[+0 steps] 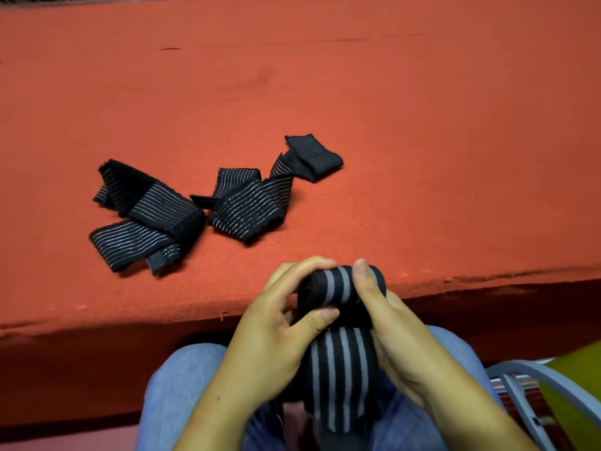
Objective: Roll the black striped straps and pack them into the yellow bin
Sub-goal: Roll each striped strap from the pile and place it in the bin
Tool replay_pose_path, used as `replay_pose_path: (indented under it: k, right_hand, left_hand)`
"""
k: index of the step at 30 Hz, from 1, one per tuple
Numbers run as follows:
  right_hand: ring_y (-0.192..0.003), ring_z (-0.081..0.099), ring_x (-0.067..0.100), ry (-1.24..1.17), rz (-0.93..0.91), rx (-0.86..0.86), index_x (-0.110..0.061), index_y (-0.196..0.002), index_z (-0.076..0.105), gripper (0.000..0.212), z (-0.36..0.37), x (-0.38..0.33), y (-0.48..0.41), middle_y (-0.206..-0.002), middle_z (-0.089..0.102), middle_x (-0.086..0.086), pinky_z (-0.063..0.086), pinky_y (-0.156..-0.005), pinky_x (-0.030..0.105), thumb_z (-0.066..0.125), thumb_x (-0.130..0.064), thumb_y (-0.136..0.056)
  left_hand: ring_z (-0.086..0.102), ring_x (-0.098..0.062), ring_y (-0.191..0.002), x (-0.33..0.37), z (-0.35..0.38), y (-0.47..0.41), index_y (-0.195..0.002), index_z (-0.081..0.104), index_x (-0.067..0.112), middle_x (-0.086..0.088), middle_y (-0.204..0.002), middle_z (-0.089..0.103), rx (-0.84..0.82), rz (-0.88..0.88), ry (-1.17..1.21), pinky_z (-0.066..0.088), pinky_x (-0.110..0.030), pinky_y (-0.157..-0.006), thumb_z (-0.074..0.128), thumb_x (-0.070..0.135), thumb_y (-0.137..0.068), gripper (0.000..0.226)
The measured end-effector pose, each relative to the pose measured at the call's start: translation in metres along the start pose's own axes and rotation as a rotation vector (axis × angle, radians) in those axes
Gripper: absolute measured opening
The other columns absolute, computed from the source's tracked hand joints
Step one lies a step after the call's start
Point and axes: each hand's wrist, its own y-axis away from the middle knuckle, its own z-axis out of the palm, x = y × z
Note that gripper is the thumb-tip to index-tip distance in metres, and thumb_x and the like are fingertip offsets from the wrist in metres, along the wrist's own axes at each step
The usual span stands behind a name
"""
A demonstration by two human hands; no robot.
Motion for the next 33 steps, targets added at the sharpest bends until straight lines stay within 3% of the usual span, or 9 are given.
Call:
replay_pose_path:
  k: [6, 9, 13, 18, 22, 25, 28, 31, 33]
  right_hand:
    - [-0.114, 0.073, 0.03, -0.075, -0.006, 0.041, -0.018, -0.12, 0.073, 0.054, -0.0002, -0.0027, -0.0014, -0.117, 0.077, 0.013, 0.048, -0.11, 0.058, 0.07, -0.058, -0.085]
    - [-0.114, 0.072, 0.034, -0.061, -0.043, 0.051, -0.02, -0.117, 0.073, 0.046, -0.0006, -0.0002, -0.0009, -0.116, 0.076, 0.014, 0.047, -0.109, 0.061, 0.07, -0.053, -0.084]
    - [-0.111, 0.068, 0.045, -0.043, -0.082, 0.074, -0.024, -0.104, 0.068, 0.042, -0.001, -0.0022, 0.0008, -0.11, 0.072, 0.023, 0.048, -0.103, 0.068, 0.073, -0.052, -0.073]
    - [-0.115, 0.068, 0.046, -0.179, -0.034, 0.02, -0.028, -0.114, 0.065, 0.045, -0.0024, -0.0007, 0.0024, -0.118, 0.071, 0.026, 0.049, -0.106, 0.065, 0.078, -0.038, -0.073]
    - [-0.118, 0.07, 0.039, -0.221, -0.003, 0.017, -0.022, -0.123, 0.065, 0.044, -0.0035, 0.0008, 0.002, -0.122, 0.073, 0.021, 0.048, -0.109, 0.062, 0.074, -0.044, -0.086]
    - [-0.119, 0.07, 0.034, -0.202, 0.025, -0.011, -0.026, -0.127, 0.066, 0.051, -0.0037, 0.0001, 0.002, -0.124, 0.074, 0.015, 0.047, -0.111, 0.056, 0.073, -0.055, -0.086]
    - [-0.12, 0.07, 0.031, -0.193, 0.035, -0.013, -0.025, -0.133, 0.065, 0.056, -0.0023, 0.0008, 0.0023, -0.126, 0.074, 0.012, 0.047, -0.112, 0.054, 0.075, -0.057, -0.089]
    - [-0.113, 0.073, 0.032, -0.172, 0.017, -0.001, -0.026, -0.128, 0.068, 0.046, -0.0012, -0.0036, 0.0052, -0.121, 0.076, 0.013, 0.054, -0.104, 0.056, 0.072, -0.047, -0.087]
    - [-0.112, 0.073, 0.035, -0.172, 0.004, 0.005, -0.025, -0.125, 0.068, 0.039, -0.0009, -0.006, 0.0072, -0.12, 0.075, 0.016, 0.055, -0.102, 0.058, 0.073, -0.041, -0.09]
  left_hand:
    - [0.06, -0.018, -0.128, 0.0005, -0.0013, 0.0017, -0.129, 0.063, 0.034, 0.004, -0.13, 0.064, -0.064, -0.052, 0.121, 0.05, -0.024, -0.1, 0.074, 0.0, -0.091, 0.053]
    - [0.063, -0.008, -0.124, 0.0038, -0.0022, 0.003, -0.14, 0.054, 0.035, 0.01, -0.133, 0.066, -0.12, -0.177, 0.193, 0.05, -0.023, -0.102, 0.071, 0.037, -0.095, 0.049]
    - [0.069, -0.013, -0.117, -0.0004, -0.0008, -0.0021, -0.132, 0.058, 0.046, 0.007, -0.126, 0.072, -0.08, -0.313, 0.19, 0.051, -0.047, -0.106, 0.061, 0.07, -0.081, 0.057]
    - [0.074, -0.003, -0.089, 0.0043, 0.0022, -0.0045, -0.128, 0.063, 0.039, 0.006, -0.112, 0.076, -0.027, -0.325, 0.278, 0.055, -0.017, -0.074, 0.08, 0.04, -0.085, 0.046]
    - [0.07, -0.01, -0.114, 0.0051, 0.0017, -0.0023, -0.136, 0.059, 0.035, 0.005, -0.126, 0.072, -0.033, -0.259, 0.254, 0.056, -0.022, -0.089, 0.076, 0.01, -0.09, 0.055]
    - [0.068, -0.006, -0.116, 0.0042, 0.002, -0.0008, -0.14, 0.055, 0.036, 0.014, -0.127, 0.069, -0.024, -0.234, 0.251, 0.054, -0.017, -0.088, 0.072, -0.006, -0.089, 0.068]
    - [0.065, -0.007, -0.123, 0.0025, 0.0037, -0.0002, -0.143, 0.052, 0.036, 0.015, -0.135, 0.065, -0.022, -0.197, 0.227, 0.053, -0.018, -0.093, 0.07, -0.016, -0.086, 0.079]
    - [0.062, -0.007, -0.127, 0.0016, 0.0044, 0.0001, -0.143, 0.051, 0.034, 0.016, -0.138, 0.063, -0.031, -0.183, 0.232, 0.052, -0.019, -0.095, 0.065, -0.024, -0.084, 0.084]
    - [0.062, -0.009, -0.128, 0.0003, 0.0023, 0.0001, -0.144, 0.051, 0.036, 0.012, -0.139, 0.063, -0.058, -0.188, 0.252, 0.052, -0.022, -0.097, 0.07, -0.015, -0.085, 0.08]
